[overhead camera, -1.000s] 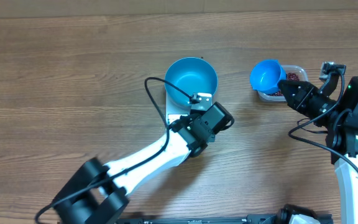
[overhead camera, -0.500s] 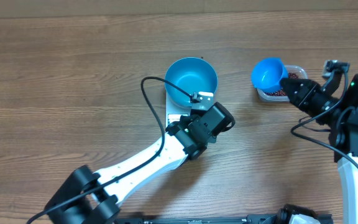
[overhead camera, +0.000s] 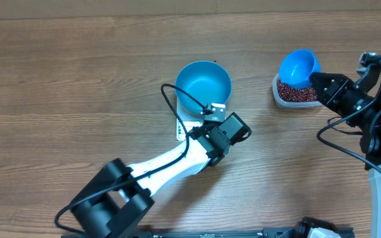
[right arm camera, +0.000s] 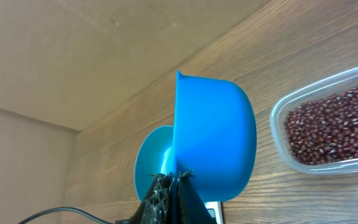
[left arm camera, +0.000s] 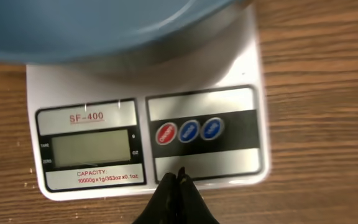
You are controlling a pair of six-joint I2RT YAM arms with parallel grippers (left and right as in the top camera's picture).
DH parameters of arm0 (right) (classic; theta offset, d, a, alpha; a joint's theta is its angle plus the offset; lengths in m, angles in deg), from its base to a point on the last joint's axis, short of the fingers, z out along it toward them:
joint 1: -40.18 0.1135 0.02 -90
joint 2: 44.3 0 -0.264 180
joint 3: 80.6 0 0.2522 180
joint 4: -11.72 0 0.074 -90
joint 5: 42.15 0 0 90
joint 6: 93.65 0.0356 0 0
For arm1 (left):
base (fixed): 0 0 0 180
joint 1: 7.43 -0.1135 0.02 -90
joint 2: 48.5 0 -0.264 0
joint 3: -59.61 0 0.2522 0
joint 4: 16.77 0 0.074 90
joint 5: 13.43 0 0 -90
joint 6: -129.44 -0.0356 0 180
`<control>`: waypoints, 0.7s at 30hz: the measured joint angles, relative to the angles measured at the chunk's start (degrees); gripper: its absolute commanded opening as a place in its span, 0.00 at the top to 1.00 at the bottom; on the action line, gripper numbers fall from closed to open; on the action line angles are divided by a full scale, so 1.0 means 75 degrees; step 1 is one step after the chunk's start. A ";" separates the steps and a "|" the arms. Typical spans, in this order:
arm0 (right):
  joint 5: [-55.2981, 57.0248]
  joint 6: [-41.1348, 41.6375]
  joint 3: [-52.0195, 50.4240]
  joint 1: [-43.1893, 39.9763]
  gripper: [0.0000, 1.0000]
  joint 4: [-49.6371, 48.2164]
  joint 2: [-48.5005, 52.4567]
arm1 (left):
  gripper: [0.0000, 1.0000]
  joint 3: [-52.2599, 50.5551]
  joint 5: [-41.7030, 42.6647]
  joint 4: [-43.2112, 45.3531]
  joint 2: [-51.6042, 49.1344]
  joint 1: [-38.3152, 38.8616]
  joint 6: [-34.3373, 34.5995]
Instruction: Scoop item into bowl and weigh 150g on scale
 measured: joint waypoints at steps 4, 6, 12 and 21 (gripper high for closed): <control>0.0256 -0.0012 0.0038 0.0000 0.96 0.0076 0.0000 | 0.96 0.0000 -0.0052 0.0032 -0.0321 -0.0122 0.0087; 0.0358 -0.0017 0.0111 -0.0003 0.96 0.0070 0.0000 | 0.96 0.0000 -0.0079 0.0137 -0.0338 -0.0163 0.0114; 0.0557 -0.0015 0.0172 -0.0003 0.96 0.0070 0.0000 | 0.96 0.0000 -0.0108 0.0405 -0.0344 -0.0178 0.0111; 0.0679 -0.0058 0.0172 0.0000 0.96 0.0079 0.0000 | 0.96 0.0000 -0.0192 0.0565 -0.0437 -0.0178 0.0082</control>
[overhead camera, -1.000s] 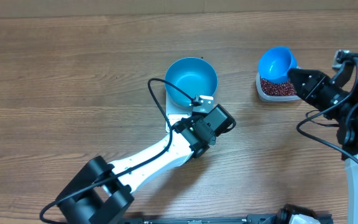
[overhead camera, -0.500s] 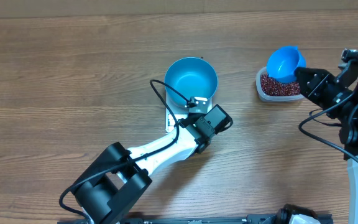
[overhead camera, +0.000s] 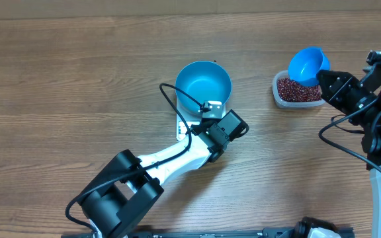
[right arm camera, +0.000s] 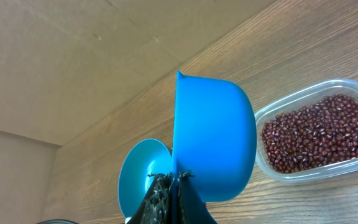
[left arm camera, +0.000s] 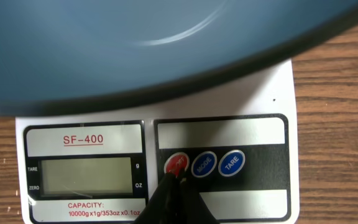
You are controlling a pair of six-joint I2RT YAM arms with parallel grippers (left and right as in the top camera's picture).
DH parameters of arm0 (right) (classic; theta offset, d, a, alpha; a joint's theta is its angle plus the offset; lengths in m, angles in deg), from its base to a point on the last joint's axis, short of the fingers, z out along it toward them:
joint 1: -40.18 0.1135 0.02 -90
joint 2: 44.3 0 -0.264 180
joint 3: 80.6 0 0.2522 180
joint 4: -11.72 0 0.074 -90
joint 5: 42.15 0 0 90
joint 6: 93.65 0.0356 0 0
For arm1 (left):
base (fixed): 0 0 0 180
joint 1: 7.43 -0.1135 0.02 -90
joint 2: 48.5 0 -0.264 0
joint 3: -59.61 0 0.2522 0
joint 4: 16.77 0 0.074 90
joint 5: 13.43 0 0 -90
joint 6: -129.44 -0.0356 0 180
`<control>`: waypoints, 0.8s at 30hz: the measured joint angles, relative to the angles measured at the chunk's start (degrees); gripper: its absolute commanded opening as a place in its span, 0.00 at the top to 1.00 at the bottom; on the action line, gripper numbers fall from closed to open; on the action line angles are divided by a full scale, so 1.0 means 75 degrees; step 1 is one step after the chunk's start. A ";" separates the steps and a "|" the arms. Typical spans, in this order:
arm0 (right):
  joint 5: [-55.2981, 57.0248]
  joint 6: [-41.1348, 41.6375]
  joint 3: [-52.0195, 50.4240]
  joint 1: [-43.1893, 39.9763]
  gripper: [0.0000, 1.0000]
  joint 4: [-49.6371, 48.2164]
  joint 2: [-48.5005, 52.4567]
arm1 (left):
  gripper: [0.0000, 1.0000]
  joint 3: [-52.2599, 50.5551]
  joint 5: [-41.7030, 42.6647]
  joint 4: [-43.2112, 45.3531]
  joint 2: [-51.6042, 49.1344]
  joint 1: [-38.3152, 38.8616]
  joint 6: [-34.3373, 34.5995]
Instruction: Scoop item into bowl and weigh 150g on scale
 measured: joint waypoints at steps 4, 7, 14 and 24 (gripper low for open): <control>0.0000 -0.0023 0.0000 -0.0003 0.96 0.0032 0.0000 | 0.96 0.0000 -0.0085 0.0119 -0.0087 -0.0003 -0.0009; 0.0003 -0.0038 0.0000 -0.0003 0.96 0.0047 0.0000 | 0.96 0.0000 -0.0090 0.0184 -0.0233 -0.0023 -0.0035; 0.0000 -0.0050 0.0000 -0.0003 0.96 0.0105 0.0000 | 0.96 0.0029 -0.0140 0.0312 -0.0289 -0.0137 -0.0038; 0.0003 -0.0073 0.0000 0.0000 0.96 0.0108 0.0000 | 0.96 0.0058 -0.0140 0.0414 -0.0329 -0.0219 -0.0047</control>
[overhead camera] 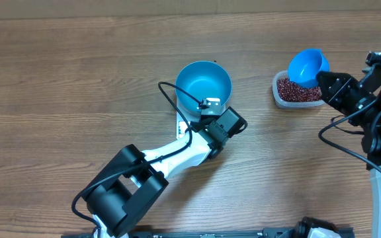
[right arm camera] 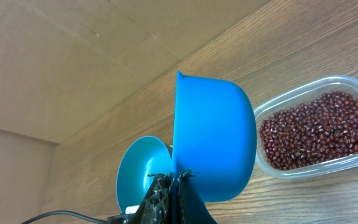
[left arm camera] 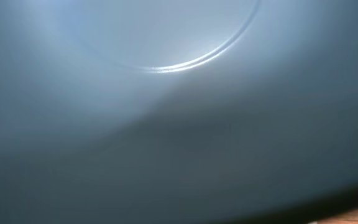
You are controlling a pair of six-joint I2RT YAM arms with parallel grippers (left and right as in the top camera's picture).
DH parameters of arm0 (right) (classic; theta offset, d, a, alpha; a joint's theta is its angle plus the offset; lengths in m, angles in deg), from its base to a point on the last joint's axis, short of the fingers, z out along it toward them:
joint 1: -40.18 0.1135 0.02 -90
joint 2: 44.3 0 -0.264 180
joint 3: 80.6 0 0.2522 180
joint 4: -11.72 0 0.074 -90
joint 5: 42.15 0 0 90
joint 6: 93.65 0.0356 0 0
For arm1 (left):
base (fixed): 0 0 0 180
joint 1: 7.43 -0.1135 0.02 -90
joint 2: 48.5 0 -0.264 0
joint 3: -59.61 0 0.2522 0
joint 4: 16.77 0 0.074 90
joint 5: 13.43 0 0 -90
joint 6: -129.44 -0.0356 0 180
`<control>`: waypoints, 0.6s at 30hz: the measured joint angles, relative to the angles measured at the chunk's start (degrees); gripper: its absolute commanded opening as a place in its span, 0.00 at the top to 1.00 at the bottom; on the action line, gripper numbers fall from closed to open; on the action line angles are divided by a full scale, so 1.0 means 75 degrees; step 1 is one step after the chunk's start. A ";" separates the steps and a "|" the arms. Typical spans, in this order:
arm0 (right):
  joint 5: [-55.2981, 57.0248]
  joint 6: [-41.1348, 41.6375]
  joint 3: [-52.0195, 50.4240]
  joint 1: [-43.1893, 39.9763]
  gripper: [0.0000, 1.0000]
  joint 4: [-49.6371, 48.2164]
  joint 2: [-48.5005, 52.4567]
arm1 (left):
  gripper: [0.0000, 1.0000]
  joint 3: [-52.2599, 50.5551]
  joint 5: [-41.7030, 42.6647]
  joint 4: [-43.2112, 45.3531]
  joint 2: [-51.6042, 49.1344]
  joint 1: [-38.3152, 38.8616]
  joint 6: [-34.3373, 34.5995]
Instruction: Scoop item into bowl and weigh 150g on scale
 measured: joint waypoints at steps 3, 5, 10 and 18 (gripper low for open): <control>0.0003 -0.0003 0.0000 -0.0003 0.96 0.0006 0.0000 | 0.96 0.0000 0.0000 0.0000 0.0000 0.0000 -0.0012; -0.0003 -0.0003 0.0000 -0.0003 0.96 0.0000 0.0000 | 0.96 0.0000 0.0003 0.0000 0.0000 0.0000 -0.0012; 0.0000 0.0000 0.0000 -0.0003 0.96 0.0000 0.0000 | 0.96 0.0015 0.0093 -0.0009 0.0000 -0.0006 -0.0111; -0.0003 -0.0006 0.0000 -0.0003 0.96 0.0003 0.0000 | 0.96 0.0041 0.0845 -0.0373 0.0504 -0.0012 -0.0326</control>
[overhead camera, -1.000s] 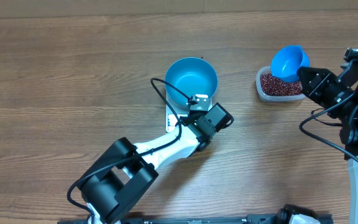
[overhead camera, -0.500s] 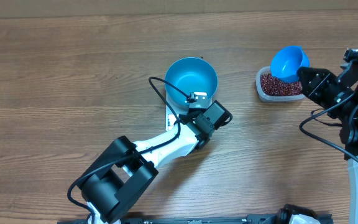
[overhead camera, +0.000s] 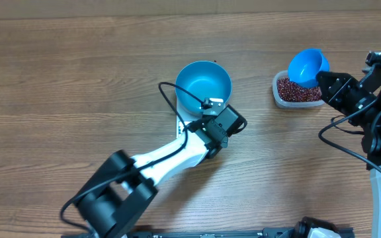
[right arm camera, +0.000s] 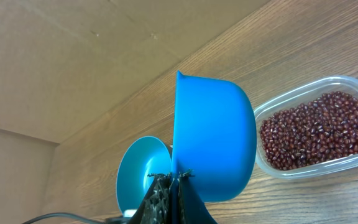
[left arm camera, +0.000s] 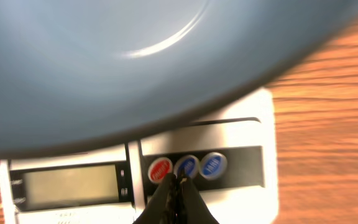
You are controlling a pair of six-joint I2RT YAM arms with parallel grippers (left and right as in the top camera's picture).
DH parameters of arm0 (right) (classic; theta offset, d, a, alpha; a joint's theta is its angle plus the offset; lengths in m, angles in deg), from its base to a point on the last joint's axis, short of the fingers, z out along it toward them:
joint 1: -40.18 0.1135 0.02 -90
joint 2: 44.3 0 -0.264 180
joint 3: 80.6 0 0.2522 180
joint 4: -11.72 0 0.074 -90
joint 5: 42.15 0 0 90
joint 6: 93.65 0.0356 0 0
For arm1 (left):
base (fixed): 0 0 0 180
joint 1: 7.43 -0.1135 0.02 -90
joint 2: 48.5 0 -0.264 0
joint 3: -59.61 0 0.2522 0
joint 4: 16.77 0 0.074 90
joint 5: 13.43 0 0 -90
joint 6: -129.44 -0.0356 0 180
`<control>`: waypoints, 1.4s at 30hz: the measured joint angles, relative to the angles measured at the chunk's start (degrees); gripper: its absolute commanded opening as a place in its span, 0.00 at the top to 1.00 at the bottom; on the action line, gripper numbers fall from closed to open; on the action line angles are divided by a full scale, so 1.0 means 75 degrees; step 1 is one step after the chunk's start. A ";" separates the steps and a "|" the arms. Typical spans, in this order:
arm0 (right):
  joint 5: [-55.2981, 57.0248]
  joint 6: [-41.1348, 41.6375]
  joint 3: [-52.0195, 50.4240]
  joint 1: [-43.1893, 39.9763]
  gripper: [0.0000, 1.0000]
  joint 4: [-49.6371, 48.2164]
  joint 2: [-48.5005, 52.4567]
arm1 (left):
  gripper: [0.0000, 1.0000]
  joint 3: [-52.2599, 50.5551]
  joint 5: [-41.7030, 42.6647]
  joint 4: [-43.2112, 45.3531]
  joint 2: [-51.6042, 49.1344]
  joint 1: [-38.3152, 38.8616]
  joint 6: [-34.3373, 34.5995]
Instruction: Scoop item into bowl and weigh 150g on scale
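A big blue bowl [overhead camera: 204, 86] stands on a white kitchen scale [overhead camera: 180, 127]. In the left wrist view the bowl's underside [left arm camera: 135, 56] fills the top. Below it are the scale's blank display [left arm camera: 70, 186] and a red button [left arm camera: 160, 168] beside two blue ones. My left gripper [left arm camera: 177, 179] is shut, its tips between the red button and the middle blue one. My right gripper [right arm camera: 176, 174] is shut on the rim of a blue scoop [right arm camera: 213, 143], held tilted over the back edge of a clear tub of red beans [overhead camera: 298, 91].
Brown wooden table [overhead camera: 78, 79] all round. The left arm's black cable [overhead camera: 167, 92] loops past the bowl's left side. In the right wrist view the tub of beans [right arm camera: 319, 134] lies to the right and the big bowl [right arm camera: 138, 174] behind the scoop.
The left wrist view showed only the bowl's underside; now the scale's buttons show again, with my shut left tips at them. The right arm and scoop have not moved.
At first my shut left tips were at the scale's front edge and the scoop hung over the beans. Then the tips were on the red button and the scoop stood higher. Then the camera was close under the bowl. Now the tips are at the buttons, display blank.
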 measured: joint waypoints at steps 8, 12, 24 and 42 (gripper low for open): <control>0.0003 -0.0023 0.0000 0.0000 0.96 -0.0003 0.0000 | 0.96 0.0003 0.0460 -0.0117 0.1903 0.0000 -0.0265; 0.0003 -0.0023 0.0000 0.0003 0.96 -0.0009 0.0000 | 0.96 0.0003 0.0519 -0.0152 0.2203 0.0000 -0.0286; 0.0003 -0.0023 0.0000 0.0003 0.96 0.0073 0.0000 | 0.96 0.0003 0.0571 -0.0323 0.1990 0.0000 -0.0286; 0.0009 -0.0026 0.0000 0.0003 0.96 0.0102 0.0000 | 0.96 0.0000 0.0539 -0.0254 0.0108 -0.0187 -0.0265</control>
